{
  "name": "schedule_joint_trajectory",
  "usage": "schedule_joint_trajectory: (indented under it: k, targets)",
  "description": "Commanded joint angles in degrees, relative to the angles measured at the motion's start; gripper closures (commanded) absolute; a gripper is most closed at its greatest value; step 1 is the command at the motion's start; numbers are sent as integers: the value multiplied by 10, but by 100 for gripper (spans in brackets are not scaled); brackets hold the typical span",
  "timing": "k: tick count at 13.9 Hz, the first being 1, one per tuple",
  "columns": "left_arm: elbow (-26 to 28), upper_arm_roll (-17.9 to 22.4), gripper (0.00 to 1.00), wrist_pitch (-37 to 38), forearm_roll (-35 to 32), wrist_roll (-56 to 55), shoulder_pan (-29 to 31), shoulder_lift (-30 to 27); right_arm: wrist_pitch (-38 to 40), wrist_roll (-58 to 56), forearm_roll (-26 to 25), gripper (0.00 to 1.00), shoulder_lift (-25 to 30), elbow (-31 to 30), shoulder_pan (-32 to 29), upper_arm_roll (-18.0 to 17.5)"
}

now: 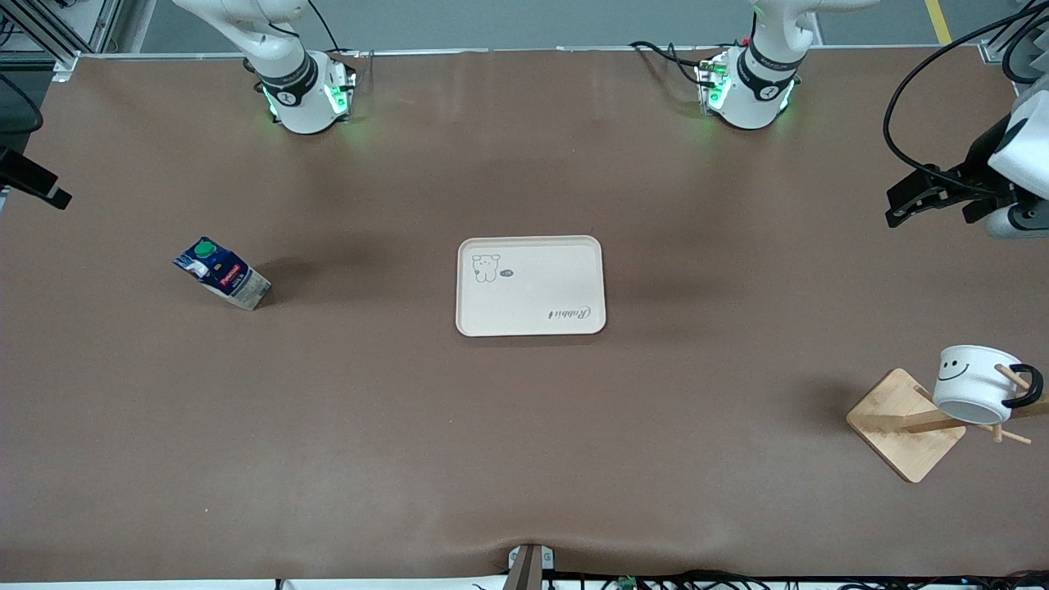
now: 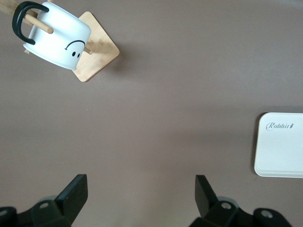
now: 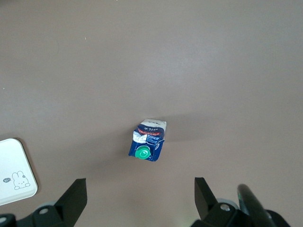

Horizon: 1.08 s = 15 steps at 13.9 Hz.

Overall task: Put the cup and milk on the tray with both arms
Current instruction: 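Move the left gripper toward the white cup on the wooden stand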

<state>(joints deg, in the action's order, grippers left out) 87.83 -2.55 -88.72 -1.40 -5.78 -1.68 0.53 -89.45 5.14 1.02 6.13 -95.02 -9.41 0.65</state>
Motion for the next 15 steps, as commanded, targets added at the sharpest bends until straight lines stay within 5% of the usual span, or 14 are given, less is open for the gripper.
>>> schedule_joint_trajectory:
  k: [1, 15]
  targets:
    - [-14, 0, 0, 7, -13, 9, 3, 7, 7, 8, 2, 0, -5, 11, -7, -4]
    - [-16, 12, 0, 7, -22, 7, 13, 38, 7, 8, 2, 0, -8, 11, -7, -4]
